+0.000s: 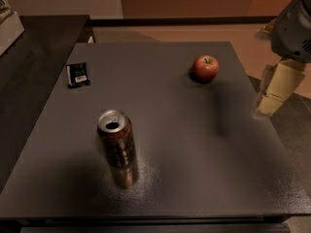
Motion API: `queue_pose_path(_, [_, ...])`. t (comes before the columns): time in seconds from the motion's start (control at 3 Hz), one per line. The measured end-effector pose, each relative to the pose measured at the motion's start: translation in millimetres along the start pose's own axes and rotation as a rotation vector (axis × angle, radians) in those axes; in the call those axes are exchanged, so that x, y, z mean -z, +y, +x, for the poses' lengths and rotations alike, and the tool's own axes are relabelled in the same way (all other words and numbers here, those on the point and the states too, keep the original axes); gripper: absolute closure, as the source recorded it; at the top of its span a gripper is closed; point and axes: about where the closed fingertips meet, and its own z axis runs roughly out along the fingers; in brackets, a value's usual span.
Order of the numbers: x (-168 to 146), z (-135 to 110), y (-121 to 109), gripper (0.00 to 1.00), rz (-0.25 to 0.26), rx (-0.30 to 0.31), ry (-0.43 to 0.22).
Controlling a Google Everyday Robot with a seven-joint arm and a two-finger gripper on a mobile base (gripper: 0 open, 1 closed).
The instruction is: Pick apple
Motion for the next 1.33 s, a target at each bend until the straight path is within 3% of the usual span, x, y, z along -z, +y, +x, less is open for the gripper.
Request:
queue_pose_path(0.33, [-29.1, -22.2, -29.2, 0.00, 0.006, -0.013, -0.076])
queue_pose_path(0.67, [-64.1, -39.3, -58.6, 0.00, -0.009, -0.032, -0.111])
queue_pose_path(1.33, [-120.4, -43.7, -109.5, 0.00, -0.027, -0.111, -0.115])
